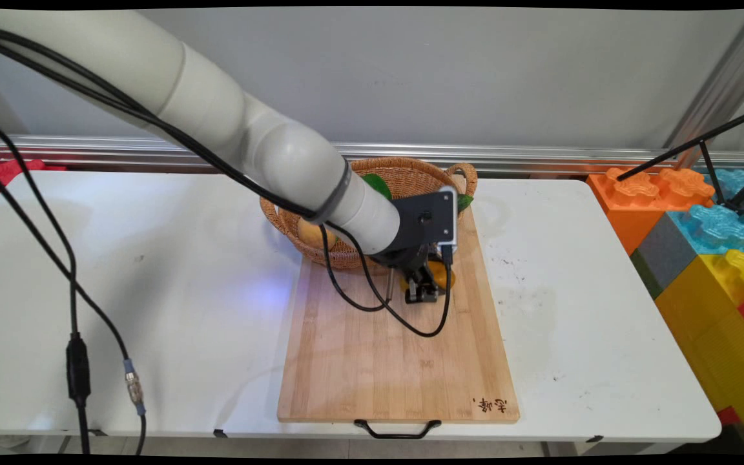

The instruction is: Place the picked object on the cutting board

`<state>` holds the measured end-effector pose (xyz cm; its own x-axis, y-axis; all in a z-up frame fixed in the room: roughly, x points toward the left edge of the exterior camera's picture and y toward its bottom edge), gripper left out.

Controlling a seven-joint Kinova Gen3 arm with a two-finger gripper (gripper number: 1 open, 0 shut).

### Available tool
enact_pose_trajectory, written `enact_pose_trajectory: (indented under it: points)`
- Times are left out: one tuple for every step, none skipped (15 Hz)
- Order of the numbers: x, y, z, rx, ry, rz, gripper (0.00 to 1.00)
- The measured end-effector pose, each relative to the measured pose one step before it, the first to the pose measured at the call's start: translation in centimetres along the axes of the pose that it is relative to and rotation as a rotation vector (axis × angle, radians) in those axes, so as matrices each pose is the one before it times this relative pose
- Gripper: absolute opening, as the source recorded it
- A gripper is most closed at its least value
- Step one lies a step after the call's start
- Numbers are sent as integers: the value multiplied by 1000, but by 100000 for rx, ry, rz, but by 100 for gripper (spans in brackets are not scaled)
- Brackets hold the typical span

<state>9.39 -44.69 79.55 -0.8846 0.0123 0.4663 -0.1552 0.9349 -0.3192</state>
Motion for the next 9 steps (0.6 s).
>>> enact_pose_trajectory:
  points:
    - [-213,81,456,-62,-402,-48,0]
    - [-162,82,308,-87,-325,-90,0]
    - [-138,145,282,-271,-290,-61,0]
    - [-98,141,119,-310,-199,-127,0]
    - [-98,136,57,-330,-211,-212,0]
    - [-39,116,1,-333,-83,-122,100]
    - [-23,172,-50,-567,41,-240,100]
    - [32,112,-100,-299,145,-119,100]
    - [80,190,-222,-598,238,-360,100]
